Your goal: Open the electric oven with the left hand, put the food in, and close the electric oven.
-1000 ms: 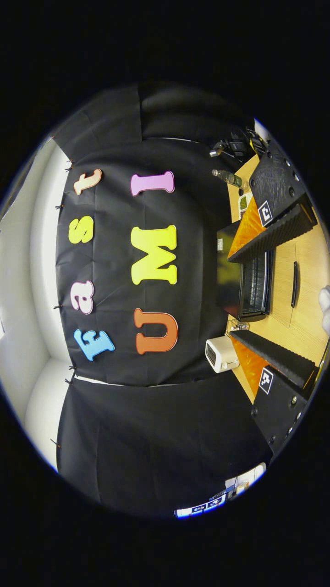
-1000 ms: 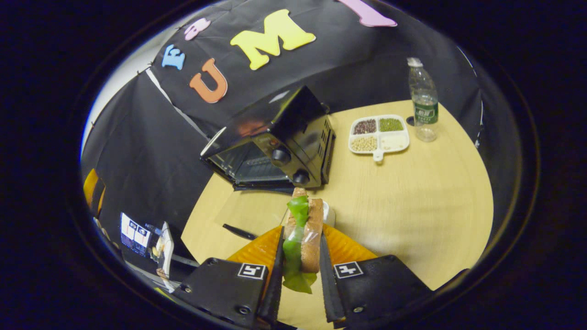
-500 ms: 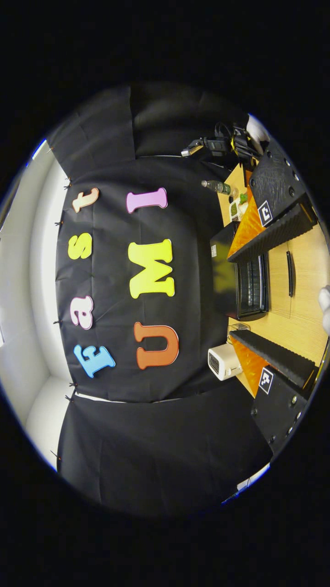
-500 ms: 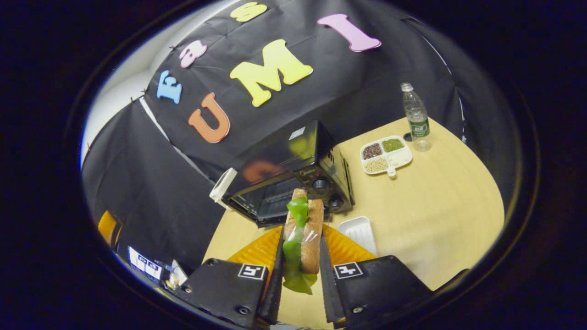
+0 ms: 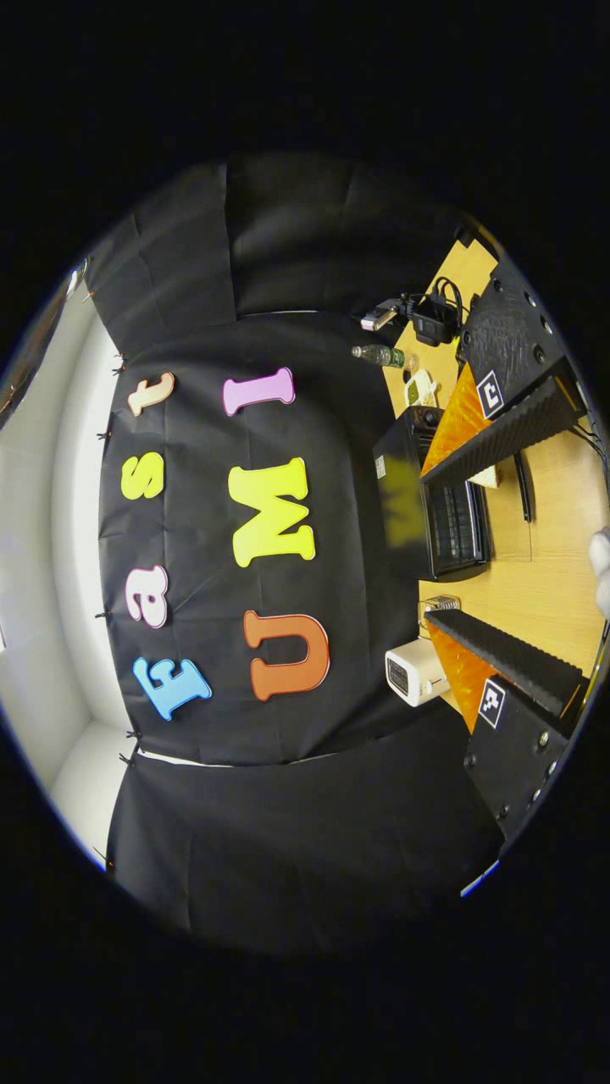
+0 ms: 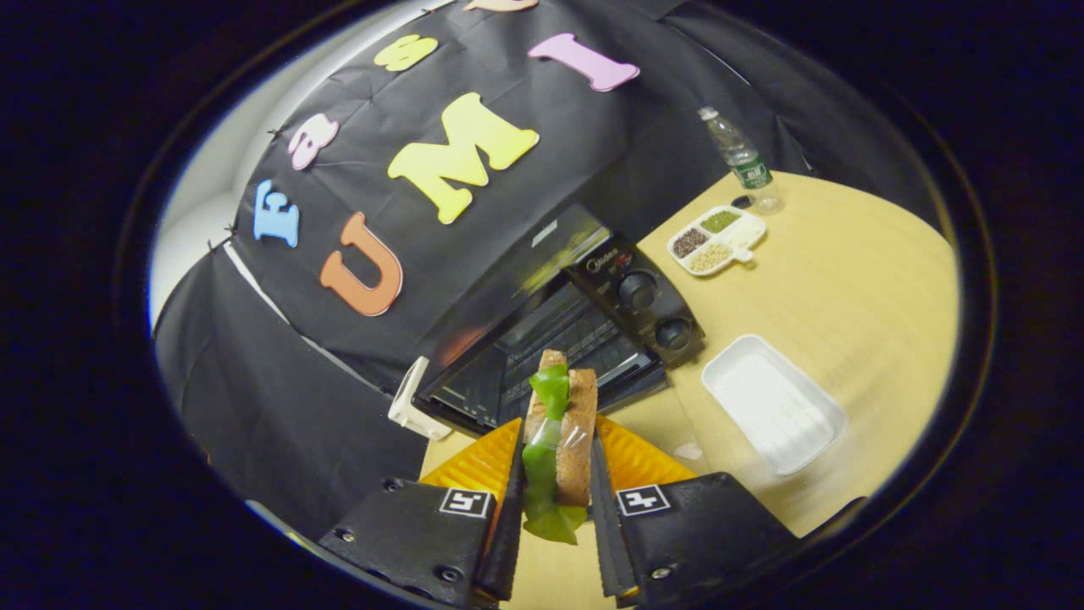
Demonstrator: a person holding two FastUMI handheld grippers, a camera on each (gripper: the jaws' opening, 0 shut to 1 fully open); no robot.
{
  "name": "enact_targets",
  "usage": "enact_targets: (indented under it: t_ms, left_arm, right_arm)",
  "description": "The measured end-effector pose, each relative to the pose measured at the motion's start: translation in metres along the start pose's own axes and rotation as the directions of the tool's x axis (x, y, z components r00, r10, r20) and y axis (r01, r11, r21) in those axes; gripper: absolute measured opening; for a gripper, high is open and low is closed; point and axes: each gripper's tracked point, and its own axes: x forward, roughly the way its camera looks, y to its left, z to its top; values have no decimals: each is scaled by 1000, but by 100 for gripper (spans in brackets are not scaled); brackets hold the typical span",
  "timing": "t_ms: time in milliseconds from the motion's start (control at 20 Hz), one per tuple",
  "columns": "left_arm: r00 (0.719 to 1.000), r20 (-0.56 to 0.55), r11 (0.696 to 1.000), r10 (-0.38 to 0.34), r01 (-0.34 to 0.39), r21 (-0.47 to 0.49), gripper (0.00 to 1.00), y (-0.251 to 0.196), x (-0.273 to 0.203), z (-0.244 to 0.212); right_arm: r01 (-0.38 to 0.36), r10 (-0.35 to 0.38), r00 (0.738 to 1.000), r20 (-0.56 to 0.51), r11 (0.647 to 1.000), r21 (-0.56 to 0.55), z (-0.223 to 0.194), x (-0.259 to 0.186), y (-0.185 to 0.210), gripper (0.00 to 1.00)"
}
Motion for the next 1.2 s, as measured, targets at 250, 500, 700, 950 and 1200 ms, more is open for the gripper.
enact_targets:
  t_ms: [250,500,700,950,1200]
  left_arm:
    - [999,-28,1000,-17,17,0,95,10,-4,-15]
    - [998,-58,1000,-10,10,-6,95,20,-2,-28]
    - [995,-95,1000,-1,0,-17,95,28,2,-42]
    - [994,-111,999,7,-11,-33,95,36,8,-48]
    - [994,-112,999,17,-23,-49,95,40,11,-51]
  right_arm:
    - [-50,44,998,44,988,145,-30,51,31,40]
    - [-35,8,995,104,964,264,-28,96,39,40]
    - [-33,-18,988,152,945,327,-19,129,40,40]
    - [-14,-46,984,175,945,328,-9,159,31,40]
    - [58,-96,980,173,976,212,-3,174,20,37]
